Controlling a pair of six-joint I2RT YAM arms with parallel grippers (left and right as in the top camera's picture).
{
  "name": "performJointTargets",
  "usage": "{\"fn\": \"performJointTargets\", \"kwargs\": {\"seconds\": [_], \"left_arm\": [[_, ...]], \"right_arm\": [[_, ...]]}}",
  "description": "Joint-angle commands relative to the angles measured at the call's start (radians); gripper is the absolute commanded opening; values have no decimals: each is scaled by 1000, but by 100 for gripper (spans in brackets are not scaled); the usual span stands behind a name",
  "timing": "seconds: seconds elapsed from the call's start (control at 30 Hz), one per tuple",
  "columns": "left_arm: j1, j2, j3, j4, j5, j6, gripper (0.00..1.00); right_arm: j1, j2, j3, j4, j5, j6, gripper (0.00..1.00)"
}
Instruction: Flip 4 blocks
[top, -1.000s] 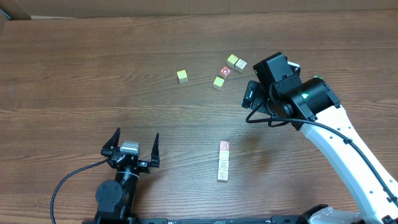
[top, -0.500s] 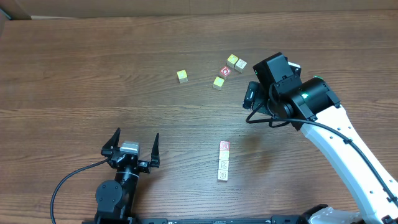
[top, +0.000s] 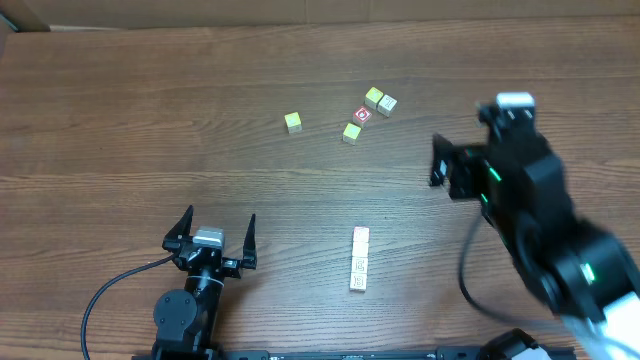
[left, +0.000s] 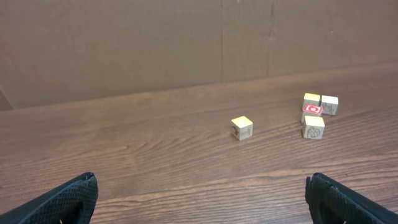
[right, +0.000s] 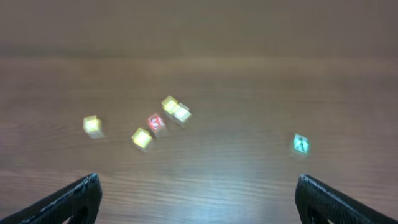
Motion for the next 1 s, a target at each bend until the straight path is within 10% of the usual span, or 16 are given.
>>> {"fn": "performJointTargets", "kwargs": {"seconds": [0.0,0.43,0.97], "left_arm": [[12,-11,-3,-1,-10,15,100],[12,-11,-3,-1,-10,15,100],[12,-11,-3,-1,-10,15,100]], "right_arm": [[-57,-203,-225,134,-136,-129,100],[-310,-838,-858,450,-364,-129,100],[-342,-990,-1157,710,-417,-126,100]]}}
